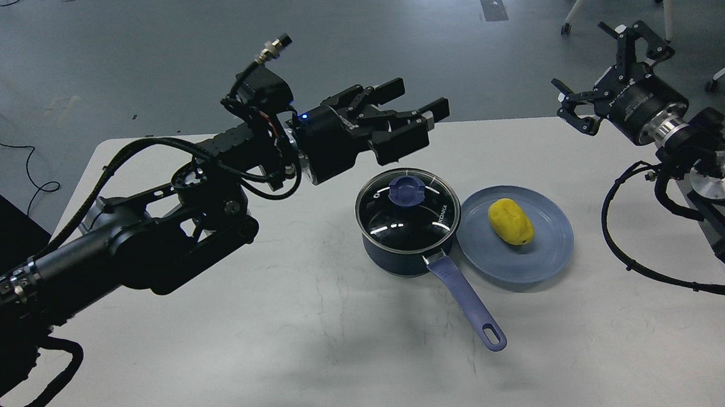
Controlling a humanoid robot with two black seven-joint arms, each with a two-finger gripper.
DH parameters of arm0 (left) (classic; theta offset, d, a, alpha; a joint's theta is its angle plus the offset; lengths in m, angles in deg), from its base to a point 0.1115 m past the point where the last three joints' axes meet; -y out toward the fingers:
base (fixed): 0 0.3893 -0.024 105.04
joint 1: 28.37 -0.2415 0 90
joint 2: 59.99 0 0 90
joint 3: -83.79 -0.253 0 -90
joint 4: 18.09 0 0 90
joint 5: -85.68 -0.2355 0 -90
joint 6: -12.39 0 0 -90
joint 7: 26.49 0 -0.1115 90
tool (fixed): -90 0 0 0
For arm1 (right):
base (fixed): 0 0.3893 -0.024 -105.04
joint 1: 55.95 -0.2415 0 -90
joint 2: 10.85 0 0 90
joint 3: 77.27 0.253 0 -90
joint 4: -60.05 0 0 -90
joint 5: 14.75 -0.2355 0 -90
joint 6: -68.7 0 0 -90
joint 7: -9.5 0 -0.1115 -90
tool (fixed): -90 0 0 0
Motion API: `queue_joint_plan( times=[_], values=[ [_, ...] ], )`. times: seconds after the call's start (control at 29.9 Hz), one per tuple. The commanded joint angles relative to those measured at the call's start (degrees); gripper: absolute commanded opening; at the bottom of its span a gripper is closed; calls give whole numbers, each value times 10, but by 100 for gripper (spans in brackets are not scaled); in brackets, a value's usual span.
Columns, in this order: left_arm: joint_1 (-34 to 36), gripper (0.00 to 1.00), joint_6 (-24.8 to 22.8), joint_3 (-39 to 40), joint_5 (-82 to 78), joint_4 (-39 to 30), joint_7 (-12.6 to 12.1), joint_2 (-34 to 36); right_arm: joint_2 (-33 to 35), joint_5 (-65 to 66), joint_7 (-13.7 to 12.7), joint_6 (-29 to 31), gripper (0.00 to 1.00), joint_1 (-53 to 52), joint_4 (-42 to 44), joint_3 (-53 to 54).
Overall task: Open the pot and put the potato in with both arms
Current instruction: 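Reach the left gripper down to the blue knob of the glass lid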
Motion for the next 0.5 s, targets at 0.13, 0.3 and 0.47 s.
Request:
queue_joint_plan(
  times=[0.13,0.3,0.47],
  values=[
    [17,98,5,-42,-93,133,-6,-52,7,0,11,-2,100,22,2,1],
    [18,98,5,-57,-72,119,-6,-55,22,1,12,-2,100,28,3,0],
    [22,98,25,-57,-47,120,-6,-76,23,1,12,-2,100,28,1,0]
  ],
)
